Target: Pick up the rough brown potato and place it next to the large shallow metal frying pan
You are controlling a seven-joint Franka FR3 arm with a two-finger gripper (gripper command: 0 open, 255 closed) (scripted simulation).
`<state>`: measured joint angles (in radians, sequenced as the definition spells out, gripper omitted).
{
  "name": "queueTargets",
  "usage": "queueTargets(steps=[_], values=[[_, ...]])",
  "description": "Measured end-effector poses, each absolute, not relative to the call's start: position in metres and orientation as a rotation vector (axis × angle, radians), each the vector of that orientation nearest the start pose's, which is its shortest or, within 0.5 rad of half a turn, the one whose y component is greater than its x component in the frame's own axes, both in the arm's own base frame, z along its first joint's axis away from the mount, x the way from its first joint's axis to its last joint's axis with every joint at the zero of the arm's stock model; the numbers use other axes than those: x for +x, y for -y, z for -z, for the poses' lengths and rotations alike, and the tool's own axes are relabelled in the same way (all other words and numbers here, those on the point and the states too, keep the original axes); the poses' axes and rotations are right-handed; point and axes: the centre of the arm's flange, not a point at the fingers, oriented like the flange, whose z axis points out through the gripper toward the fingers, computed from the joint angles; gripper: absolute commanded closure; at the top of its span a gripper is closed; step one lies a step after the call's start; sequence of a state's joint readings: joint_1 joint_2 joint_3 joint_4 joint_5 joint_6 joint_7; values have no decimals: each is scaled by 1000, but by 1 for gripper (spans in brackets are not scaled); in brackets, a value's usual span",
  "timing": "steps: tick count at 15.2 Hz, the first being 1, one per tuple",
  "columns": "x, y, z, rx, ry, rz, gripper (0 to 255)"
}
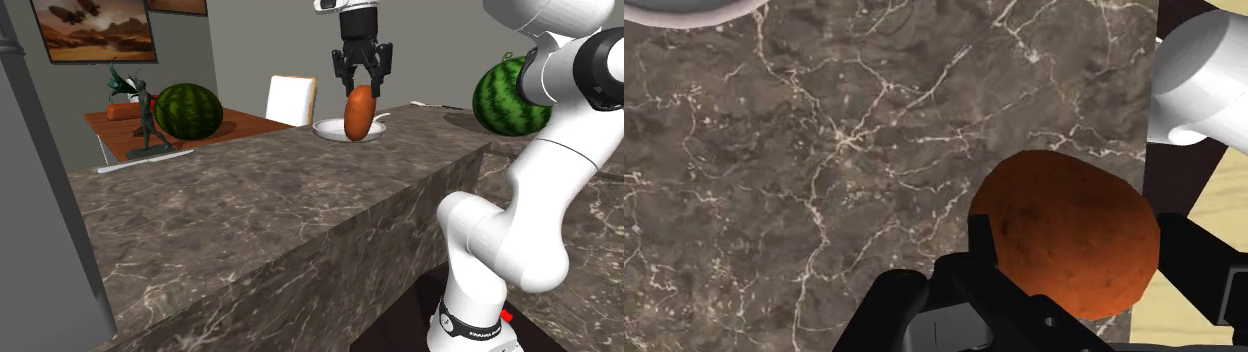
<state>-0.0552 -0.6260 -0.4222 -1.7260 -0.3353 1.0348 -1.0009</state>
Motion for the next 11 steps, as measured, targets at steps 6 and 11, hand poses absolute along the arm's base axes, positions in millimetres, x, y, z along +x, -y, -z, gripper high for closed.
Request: queueTargets(steps=[6, 11], values=[[139, 296, -747, -3016, 700, -203, 255], [100, 321, -737, -3016, 700, -204, 255]])
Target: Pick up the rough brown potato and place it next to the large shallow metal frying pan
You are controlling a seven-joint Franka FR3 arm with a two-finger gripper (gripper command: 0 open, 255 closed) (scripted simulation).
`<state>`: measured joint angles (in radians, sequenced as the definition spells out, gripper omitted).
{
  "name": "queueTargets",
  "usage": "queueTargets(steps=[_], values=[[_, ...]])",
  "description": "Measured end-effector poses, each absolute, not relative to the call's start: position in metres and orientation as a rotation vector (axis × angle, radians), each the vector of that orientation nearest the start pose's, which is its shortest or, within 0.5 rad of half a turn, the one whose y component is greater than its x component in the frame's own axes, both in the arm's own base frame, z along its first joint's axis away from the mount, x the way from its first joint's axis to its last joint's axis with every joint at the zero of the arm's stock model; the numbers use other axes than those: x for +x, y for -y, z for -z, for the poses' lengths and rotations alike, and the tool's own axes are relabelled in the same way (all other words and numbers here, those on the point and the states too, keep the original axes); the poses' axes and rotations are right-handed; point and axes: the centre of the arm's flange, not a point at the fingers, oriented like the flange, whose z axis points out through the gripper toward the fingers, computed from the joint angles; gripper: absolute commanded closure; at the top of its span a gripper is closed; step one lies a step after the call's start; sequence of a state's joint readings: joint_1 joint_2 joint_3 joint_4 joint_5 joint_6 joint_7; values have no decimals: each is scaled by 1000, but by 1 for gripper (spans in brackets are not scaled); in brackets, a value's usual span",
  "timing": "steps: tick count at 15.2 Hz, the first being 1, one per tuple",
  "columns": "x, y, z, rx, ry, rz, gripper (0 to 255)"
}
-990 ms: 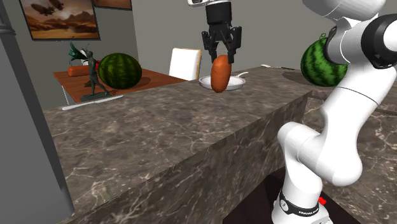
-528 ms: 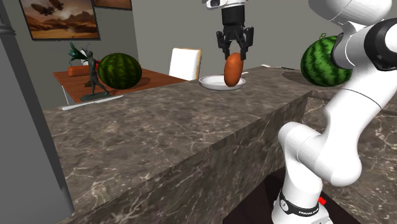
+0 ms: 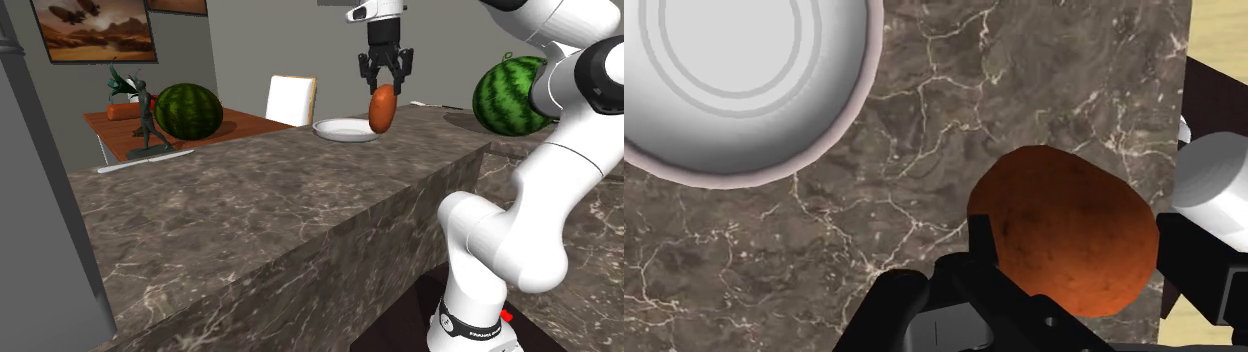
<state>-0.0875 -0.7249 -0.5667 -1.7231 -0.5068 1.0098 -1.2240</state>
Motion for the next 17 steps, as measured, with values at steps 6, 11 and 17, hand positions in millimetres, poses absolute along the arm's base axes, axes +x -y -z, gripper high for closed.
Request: queueTargets(steps=[6, 11, 17], values=[[99, 322, -704, -3016, 701, -205, 255], [98, 320, -678, -3016, 701, -205, 255], [99, 321, -650, -3026, 701, -198, 255]])
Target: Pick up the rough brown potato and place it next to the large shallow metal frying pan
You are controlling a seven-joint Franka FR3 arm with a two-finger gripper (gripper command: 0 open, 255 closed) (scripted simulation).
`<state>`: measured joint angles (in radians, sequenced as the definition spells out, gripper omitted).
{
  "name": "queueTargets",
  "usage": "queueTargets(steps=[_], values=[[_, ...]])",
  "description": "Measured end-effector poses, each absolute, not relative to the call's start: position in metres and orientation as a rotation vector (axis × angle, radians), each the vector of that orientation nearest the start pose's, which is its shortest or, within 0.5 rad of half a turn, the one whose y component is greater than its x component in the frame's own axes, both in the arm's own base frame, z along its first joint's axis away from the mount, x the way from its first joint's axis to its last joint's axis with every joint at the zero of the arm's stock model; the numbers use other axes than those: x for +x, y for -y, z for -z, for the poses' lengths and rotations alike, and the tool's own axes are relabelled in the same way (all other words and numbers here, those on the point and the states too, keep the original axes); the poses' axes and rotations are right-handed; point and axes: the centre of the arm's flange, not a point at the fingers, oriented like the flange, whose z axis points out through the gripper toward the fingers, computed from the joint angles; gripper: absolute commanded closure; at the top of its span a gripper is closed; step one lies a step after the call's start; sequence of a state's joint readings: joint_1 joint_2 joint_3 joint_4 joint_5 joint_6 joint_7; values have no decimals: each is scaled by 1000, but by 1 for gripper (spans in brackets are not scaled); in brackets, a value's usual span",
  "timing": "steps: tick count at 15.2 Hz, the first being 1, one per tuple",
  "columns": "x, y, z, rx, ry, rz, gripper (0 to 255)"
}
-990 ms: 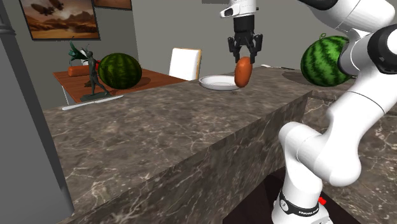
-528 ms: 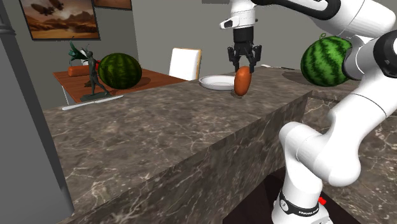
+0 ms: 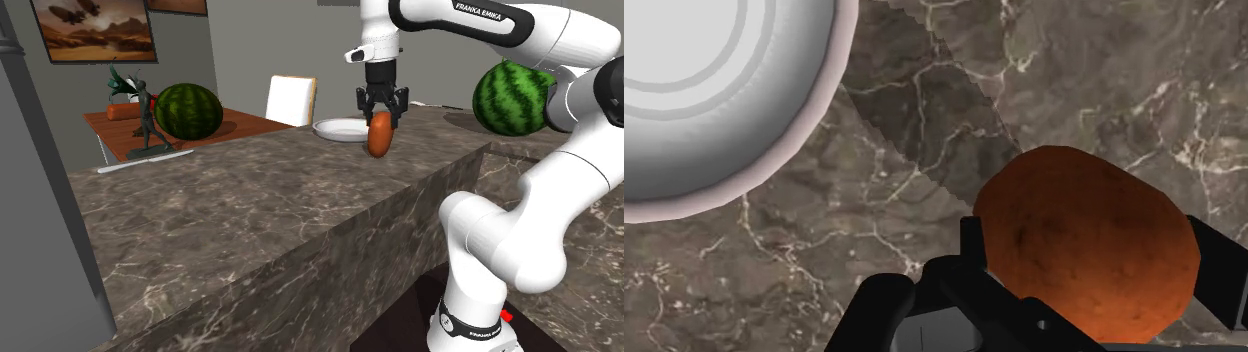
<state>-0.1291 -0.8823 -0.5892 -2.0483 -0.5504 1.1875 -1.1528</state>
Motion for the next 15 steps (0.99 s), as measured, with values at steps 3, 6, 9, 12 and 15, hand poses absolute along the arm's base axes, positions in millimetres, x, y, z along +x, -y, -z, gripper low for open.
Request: queueTargets(steps=[3, 6, 9, 12, 15], values=[[98, 321, -633, -3024, 701, -200, 255], [99, 322, -623, -3026, 701, -198, 255], [98, 322, -621, -3026, 701, -198, 255], [98, 321, -621, -3026, 701, -198, 0], [98, 320, -619, -3018, 701, -203, 0]])
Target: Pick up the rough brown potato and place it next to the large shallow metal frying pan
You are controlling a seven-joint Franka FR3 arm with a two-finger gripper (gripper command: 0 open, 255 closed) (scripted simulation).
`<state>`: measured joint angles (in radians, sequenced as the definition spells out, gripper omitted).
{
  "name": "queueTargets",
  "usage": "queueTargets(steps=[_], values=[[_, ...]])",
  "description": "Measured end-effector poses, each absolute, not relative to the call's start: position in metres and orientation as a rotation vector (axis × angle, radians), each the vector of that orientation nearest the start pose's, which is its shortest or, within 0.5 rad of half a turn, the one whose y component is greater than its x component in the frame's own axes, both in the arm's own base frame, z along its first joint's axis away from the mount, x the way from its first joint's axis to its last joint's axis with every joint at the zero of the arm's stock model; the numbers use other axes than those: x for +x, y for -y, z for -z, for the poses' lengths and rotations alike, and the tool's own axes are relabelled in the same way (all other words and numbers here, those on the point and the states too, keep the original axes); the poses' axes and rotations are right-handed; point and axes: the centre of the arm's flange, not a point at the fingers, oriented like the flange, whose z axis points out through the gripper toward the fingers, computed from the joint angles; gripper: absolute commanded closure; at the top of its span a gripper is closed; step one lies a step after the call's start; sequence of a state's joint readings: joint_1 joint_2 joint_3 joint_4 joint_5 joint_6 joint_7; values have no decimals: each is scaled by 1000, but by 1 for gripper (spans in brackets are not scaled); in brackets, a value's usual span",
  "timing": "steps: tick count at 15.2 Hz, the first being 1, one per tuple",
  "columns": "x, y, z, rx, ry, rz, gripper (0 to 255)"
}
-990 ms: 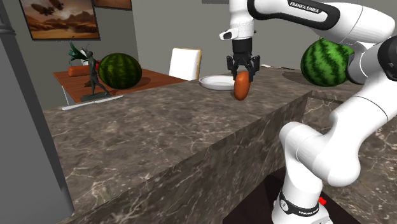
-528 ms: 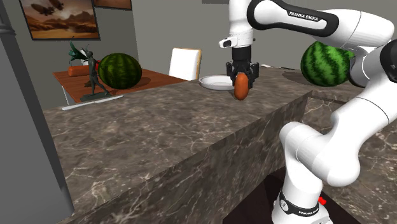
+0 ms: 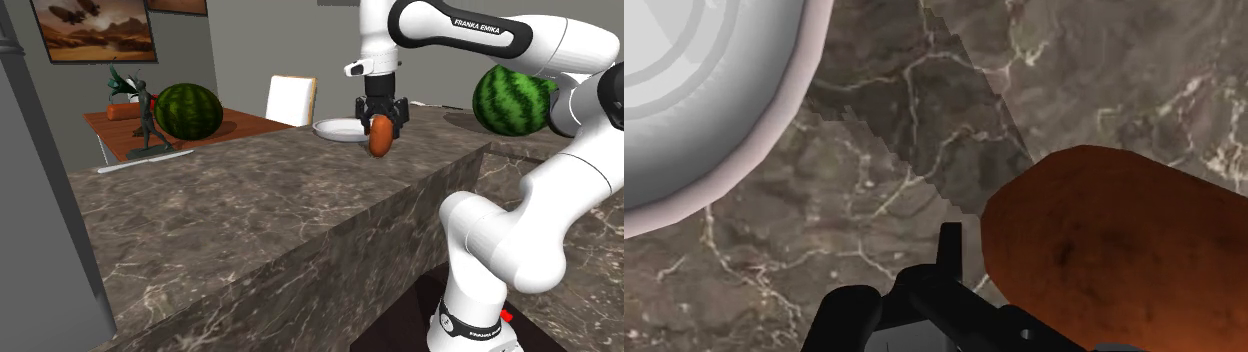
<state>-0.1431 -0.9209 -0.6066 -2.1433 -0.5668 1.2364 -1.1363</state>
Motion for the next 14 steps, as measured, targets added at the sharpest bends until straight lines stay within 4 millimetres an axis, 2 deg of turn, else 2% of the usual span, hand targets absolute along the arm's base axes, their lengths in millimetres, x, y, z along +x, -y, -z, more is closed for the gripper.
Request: queueTargets(steps=[3, 4, 8, 14], values=[[99, 321, -618, -3017, 701, -204, 0], [100, 321, -624, -3016, 701, -204, 0], [105, 322, -662, -3016, 701, -205, 0], [106, 322, -667, -3016, 702, -204, 0]])
